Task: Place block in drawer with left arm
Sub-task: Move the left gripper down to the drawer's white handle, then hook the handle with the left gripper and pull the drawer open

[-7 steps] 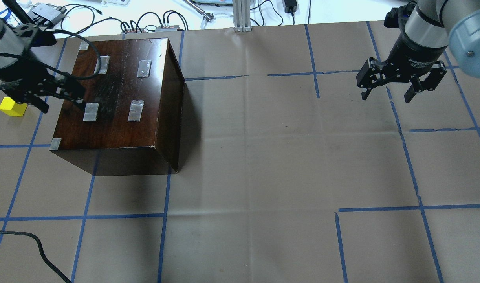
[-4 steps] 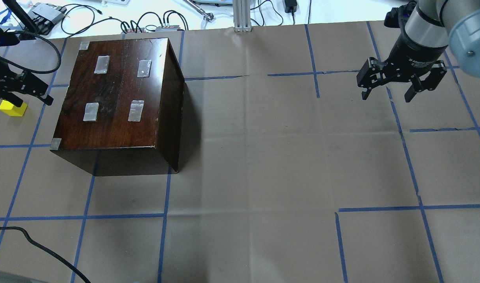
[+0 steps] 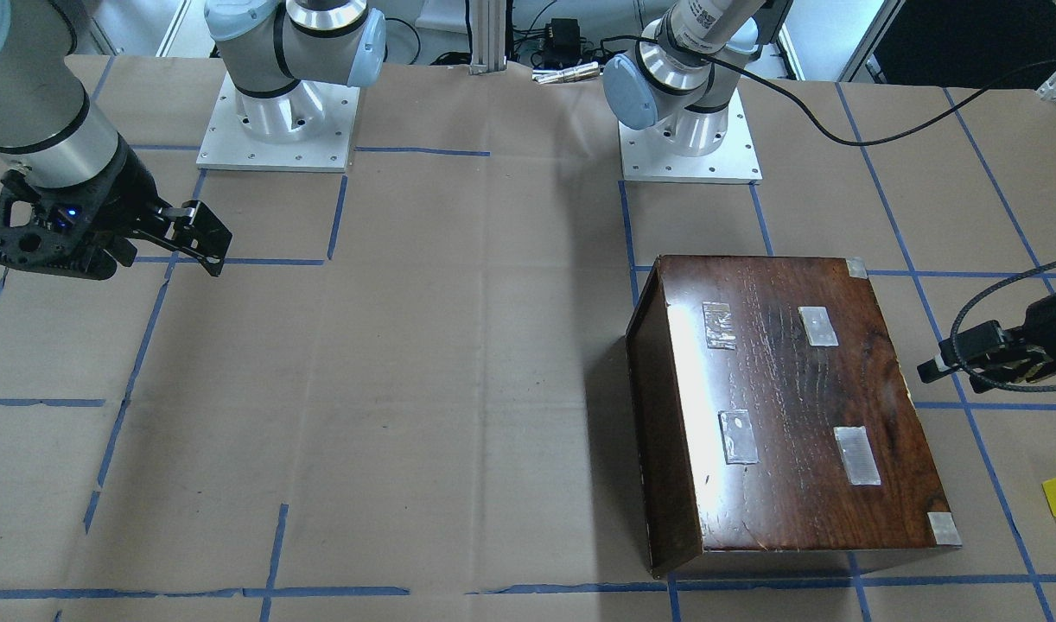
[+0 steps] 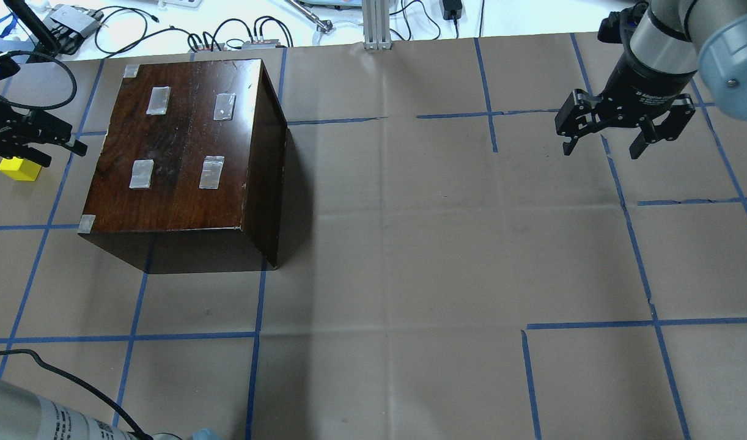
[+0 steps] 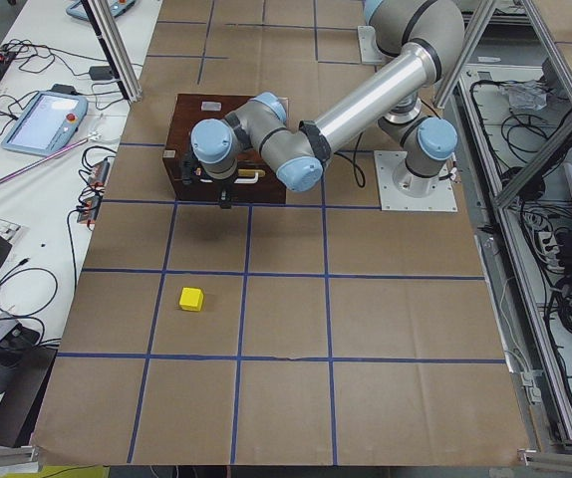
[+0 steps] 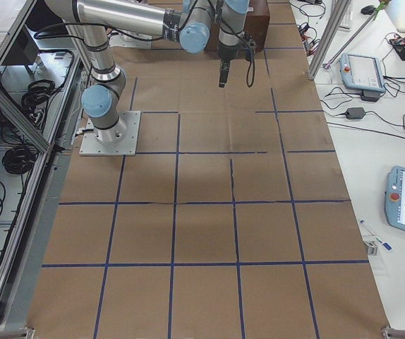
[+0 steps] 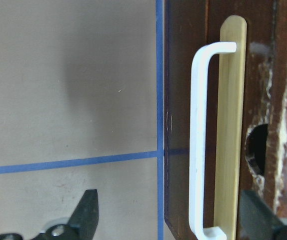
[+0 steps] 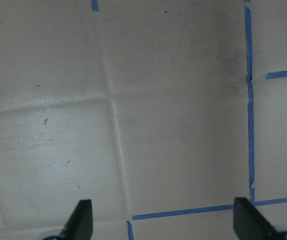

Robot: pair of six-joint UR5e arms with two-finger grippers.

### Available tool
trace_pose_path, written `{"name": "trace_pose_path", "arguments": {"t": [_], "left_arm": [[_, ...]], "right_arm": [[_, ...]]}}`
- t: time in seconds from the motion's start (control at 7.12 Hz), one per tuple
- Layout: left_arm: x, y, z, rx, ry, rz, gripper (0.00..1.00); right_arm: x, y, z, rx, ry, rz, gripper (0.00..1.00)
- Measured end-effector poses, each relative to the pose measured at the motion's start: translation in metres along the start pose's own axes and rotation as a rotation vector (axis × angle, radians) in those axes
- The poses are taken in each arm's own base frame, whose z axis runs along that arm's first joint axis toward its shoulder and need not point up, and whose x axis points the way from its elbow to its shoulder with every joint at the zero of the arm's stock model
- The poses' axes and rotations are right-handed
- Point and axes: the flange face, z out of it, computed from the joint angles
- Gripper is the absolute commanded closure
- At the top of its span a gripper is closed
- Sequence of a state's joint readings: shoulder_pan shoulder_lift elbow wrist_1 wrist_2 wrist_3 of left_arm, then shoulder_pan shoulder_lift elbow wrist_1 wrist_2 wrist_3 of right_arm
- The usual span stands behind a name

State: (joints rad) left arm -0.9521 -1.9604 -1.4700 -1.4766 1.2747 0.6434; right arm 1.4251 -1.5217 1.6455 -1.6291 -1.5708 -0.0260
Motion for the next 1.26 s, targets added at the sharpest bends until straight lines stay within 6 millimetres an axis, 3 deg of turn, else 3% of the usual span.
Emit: {"name": "trace_pose_path", "arguments": {"t": [0.42, 1.26], "left_arm": [[-0.006, -0.011, 0.024, -0.014, 0.037, -0.001, 0.01], [-0.011, -0.026, 0.041, -0.012, 0.033, 0.015, 0.01]], "right_arm": [[0.000, 0.000, 0.000, 0.000, 0.000, 0.001, 0.00], [0.000, 0.000, 0.000, 0.000, 0.000, 0.000, 0.00]]}}
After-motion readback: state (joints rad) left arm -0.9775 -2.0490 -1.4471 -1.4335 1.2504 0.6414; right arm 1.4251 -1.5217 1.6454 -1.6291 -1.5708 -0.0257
